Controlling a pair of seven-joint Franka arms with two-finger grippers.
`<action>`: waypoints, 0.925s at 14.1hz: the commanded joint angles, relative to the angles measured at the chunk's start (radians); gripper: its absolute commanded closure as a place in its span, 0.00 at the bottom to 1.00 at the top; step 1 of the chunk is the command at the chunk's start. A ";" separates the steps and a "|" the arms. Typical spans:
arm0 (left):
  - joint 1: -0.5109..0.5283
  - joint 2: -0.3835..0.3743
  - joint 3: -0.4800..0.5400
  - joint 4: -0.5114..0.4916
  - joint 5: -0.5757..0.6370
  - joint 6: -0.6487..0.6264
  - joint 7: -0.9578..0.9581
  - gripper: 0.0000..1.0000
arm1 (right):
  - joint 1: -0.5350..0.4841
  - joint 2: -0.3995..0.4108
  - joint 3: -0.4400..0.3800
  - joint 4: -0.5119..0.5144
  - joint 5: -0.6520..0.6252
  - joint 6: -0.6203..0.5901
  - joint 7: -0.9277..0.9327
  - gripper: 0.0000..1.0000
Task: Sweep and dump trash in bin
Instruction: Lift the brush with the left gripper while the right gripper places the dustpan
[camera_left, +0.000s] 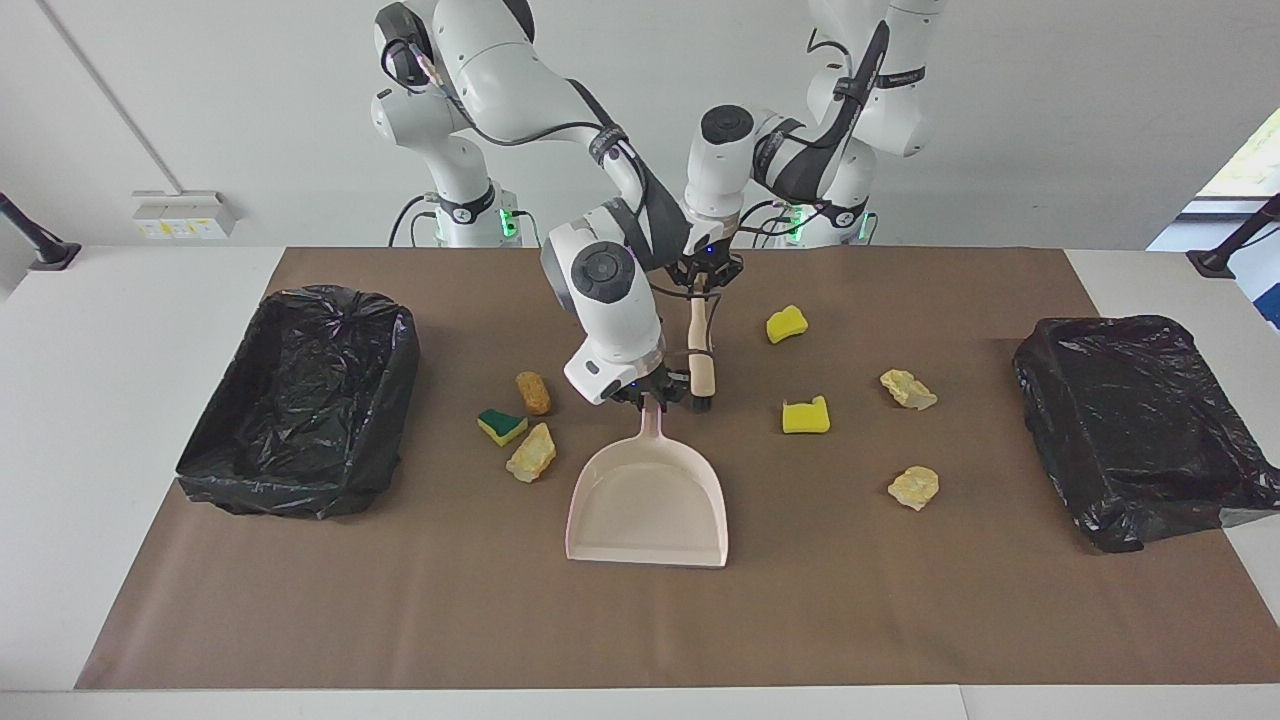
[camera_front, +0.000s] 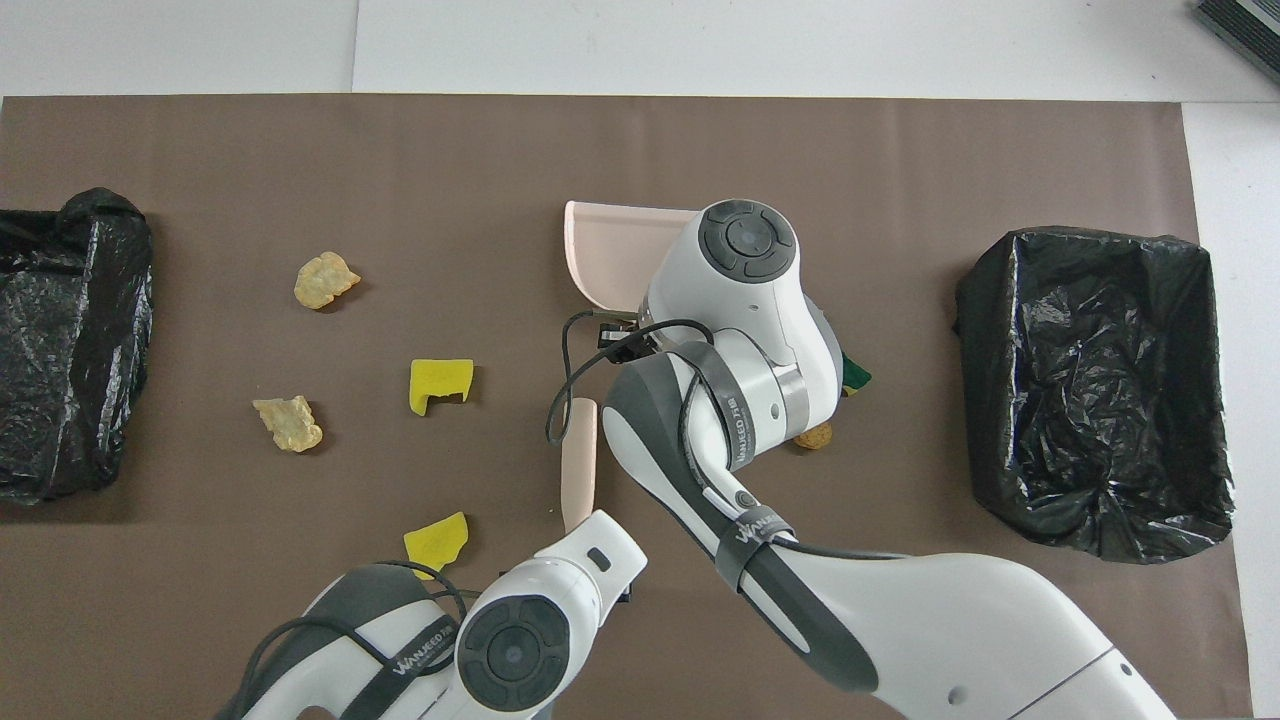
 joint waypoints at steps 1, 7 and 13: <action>0.115 0.000 -0.010 0.013 0.019 -0.023 0.002 1.00 | -0.035 -0.085 -0.004 -0.015 -0.014 -0.034 -0.100 1.00; 0.360 -0.010 -0.010 0.023 0.024 -0.042 0.007 1.00 | -0.170 -0.233 -0.004 -0.018 -0.113 -0.324 -0.568 1.00; 0.473 0.019 -0.010 0.182 0.024 -0.164 0.085 1.00 | -0.150 -0.311 0.002 -0.195 -0.249 -0.291 -1.117 1.00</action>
